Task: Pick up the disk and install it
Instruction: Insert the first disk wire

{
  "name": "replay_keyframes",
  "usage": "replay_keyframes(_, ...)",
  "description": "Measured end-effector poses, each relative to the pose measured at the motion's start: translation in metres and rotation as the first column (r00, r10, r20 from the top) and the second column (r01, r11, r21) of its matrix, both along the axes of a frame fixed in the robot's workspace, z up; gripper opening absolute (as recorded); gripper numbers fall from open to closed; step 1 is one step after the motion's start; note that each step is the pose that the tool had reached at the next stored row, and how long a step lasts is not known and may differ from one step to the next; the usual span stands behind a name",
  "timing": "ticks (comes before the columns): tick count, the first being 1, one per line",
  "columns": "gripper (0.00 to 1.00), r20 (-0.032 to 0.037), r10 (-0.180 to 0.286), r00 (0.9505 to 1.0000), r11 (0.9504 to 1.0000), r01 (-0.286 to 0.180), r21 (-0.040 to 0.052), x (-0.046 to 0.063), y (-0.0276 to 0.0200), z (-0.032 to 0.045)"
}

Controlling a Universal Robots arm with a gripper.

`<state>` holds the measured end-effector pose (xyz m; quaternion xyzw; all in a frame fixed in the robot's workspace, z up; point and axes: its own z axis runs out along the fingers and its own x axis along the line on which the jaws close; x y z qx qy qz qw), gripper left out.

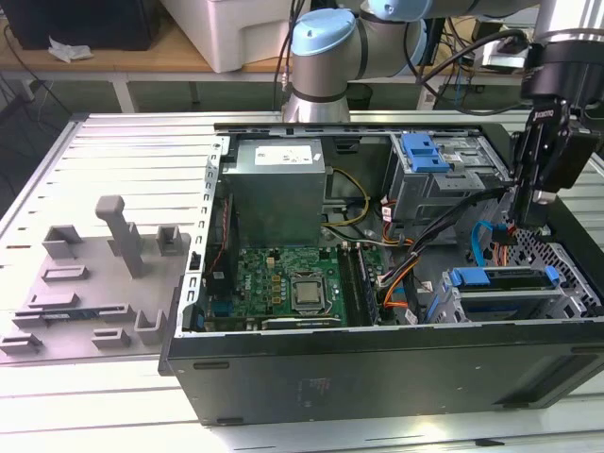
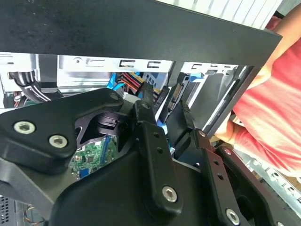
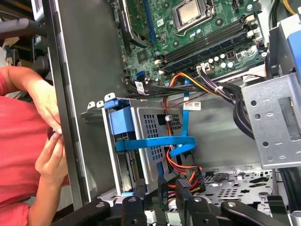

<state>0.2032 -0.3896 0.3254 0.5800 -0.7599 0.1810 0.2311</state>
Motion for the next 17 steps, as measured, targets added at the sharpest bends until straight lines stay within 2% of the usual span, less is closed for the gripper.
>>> replay_keyframes(3, 0.37, 0.0001, 0.0, 1.0, 1.0, 0.0, -0.0003, 0.0, 0.0005, -0.0008)
replay_keyframes(4, 0.3, 0.0, 0.0, 1.0, 1.0, 0.0, -0.0002, 0.0, 0.0005, -0.0012)
replay_keyframes(12, 0.3, 0.0, 0.0, 1.0, 1.0, 0.0, -0.0001, 0.0, 0.0009, -0.0033)
replay_keyframes(14, 0.16, 0.0, 0.0, 1.0, 1.0, 0.0, -0.0002, 0.0, 0.003, -0.0046)
replay_keyframes(15, 0.16, 0.0, 0.0, 1.0, 1.0, 0.0, -0.0002, 0.0, 0.0037, -0.0047)
replay_keyframes(17, 0.16, 0.0, 0.0, 1.0, 1.0, 0.0, -0.0002, -0.0008, 0.0096, -0.0048)
